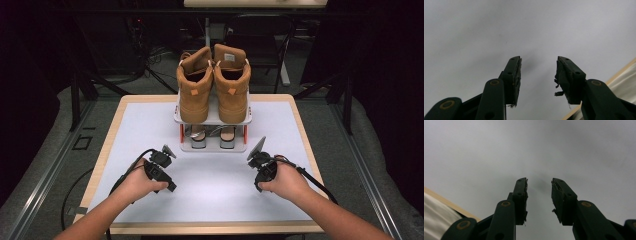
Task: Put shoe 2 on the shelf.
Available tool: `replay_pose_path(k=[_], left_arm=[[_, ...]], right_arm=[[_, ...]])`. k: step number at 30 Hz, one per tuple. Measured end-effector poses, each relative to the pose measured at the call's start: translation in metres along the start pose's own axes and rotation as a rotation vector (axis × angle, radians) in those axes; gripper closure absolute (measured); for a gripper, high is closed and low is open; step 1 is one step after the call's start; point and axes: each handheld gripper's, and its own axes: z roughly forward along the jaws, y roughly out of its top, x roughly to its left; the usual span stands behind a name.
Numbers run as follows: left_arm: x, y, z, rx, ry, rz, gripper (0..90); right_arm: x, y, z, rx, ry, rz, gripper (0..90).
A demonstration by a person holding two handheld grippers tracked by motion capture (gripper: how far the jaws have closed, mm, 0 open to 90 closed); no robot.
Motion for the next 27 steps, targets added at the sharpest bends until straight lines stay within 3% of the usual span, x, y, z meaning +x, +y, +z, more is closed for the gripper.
replay_pose_path(k=[4, 6, 7, 9, 10, 17, 21, 25, 27], left_arm=[[0.000, -0.006, 0.010, -0.017, 0.001, -0.004, 54.8], [0.001, -0.008, 0.012, -0.048, 0.001, -0.011, 54.7], [0.002, -0.009, 0.012, -0.068, -0.005, -0.018, 54.7], [0.003, -0.011, 0.013, -0.095, -0.010, -0.031, 54.6], [0.005, -0.012, 0.013, -0.111, -0.012, -0.031, 54.6], [0.004, -0.022, 0.013, -0.191, -0.041, -0.051, 54.5], [0.002, -0.026, 0.012, -0.215, -0.033, -0.035, 54.4], [0.000, -0.030, 0.011, -0.234, -0.022, -0.028, 54.3], [0.000, -0.032, 0.010, -0.244, -0.025, -0.025, 54.3]], right_arm=[[0.007, -0.006, 0.005, -0.015, 0.006, -0.020, 65.3], [0.010, -0.007, 0.005, -0.031, 0.009, -0.023, 64.6], [0.009, -0.008, 0.004, -0.029, 0.039, -0.011, 63.9], [0.009, -0.010, 0.006, -0.039, 0.055, -0.008, 64.4], [0.008, -0.011, 0.005, -0.040, 0.035, -0.015, 64.5], [0.006, -0.021, 0.006, -0.151, 0.054, 0.008, 64.5], [0.008, -0.028, 0.010, -0.194, -0.005, -0.009, 65.0], [0.004, -0.034, 0.014, -0.242, 0.084, 0.028, 64.5], [0.001, -0.036, 0.017, -0.244, 0.076, 0.047, 64.8]])
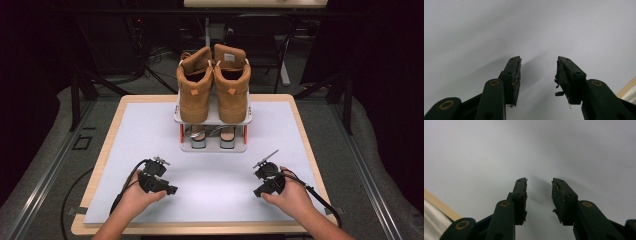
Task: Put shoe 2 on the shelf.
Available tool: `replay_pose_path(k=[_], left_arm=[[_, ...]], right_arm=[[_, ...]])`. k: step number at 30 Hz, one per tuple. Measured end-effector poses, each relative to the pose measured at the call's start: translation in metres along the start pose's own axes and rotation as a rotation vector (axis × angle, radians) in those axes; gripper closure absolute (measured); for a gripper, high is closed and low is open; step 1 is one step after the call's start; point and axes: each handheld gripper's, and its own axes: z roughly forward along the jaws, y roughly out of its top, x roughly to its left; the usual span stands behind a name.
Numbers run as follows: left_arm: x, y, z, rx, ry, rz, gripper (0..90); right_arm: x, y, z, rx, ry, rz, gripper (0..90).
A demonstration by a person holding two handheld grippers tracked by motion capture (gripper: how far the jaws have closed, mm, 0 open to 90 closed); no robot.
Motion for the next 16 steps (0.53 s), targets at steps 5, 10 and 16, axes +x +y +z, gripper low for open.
replay_pose_path(k=[5, 10, 16], left_arm=[[0.000, -0.002, 0.002, -0.024, -0.005, 0.010, 54.1], [0.001, -0.005, 0.004, -0.022, -0.001, 0.006, 53.3], [0.000, -0.006, 0.005, -0.036, -0.003, 0.009, 50.0]], right_arm=[[0.002, -0.008, -0.001, -0.089, 0.008, 0.012, 64.8], [0.003, -0.015, 0.000, -0.159, 0.073, 0.048, 63.9], [0.004, -0.020, 0.005, -0.244, 0.068, 0.067, 60.2]])
